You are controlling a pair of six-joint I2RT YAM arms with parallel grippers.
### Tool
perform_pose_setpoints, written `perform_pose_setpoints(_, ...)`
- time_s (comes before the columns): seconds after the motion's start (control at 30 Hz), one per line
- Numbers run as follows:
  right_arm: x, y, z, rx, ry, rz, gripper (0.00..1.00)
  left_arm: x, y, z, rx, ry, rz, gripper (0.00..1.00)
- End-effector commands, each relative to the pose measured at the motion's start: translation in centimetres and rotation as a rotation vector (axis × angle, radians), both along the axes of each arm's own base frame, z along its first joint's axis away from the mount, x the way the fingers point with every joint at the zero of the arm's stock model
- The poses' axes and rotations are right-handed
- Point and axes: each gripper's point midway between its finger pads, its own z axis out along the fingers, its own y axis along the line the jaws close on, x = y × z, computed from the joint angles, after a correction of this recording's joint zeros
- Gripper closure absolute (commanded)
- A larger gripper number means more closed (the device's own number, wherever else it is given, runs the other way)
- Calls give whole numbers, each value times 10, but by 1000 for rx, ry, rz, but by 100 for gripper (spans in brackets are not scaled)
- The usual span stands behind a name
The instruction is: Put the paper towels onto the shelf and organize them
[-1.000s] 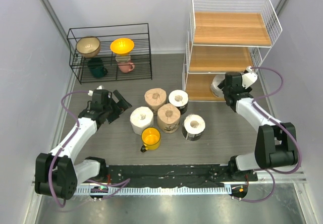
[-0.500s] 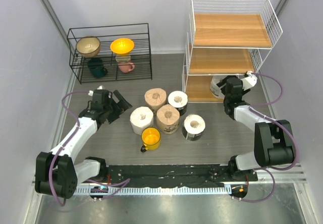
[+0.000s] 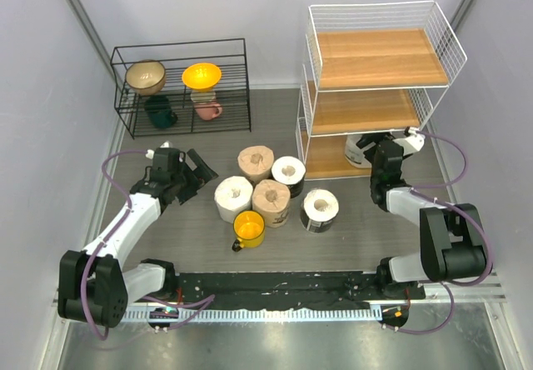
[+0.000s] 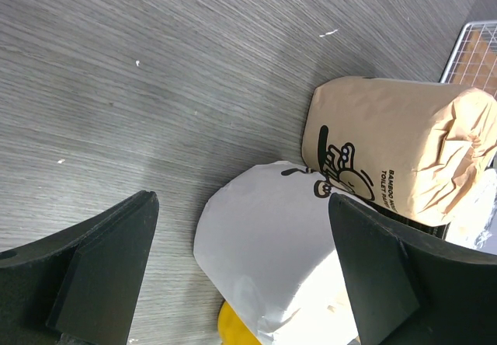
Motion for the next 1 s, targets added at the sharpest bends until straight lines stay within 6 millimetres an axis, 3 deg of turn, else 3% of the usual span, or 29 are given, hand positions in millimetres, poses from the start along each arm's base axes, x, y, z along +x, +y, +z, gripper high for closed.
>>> perform_pose_setpoints(0.0,10,33,29,66,-114,154,20,5,-5,6,-17,-33,-18,3)
perform_pose_setpoints(0.23,24,46,-7,67,44,218,20,5,-5,6,-14,-32,-19,4)
perform_pose_setpoints(0.4,27,54,-13,61,91,266,20,4,-5,5,-13,-29,-19,4)
perform_pose_setpoints(0.97,3,34,-67,11,291,177,20,7,-5,0,-11,-19,-18,4)
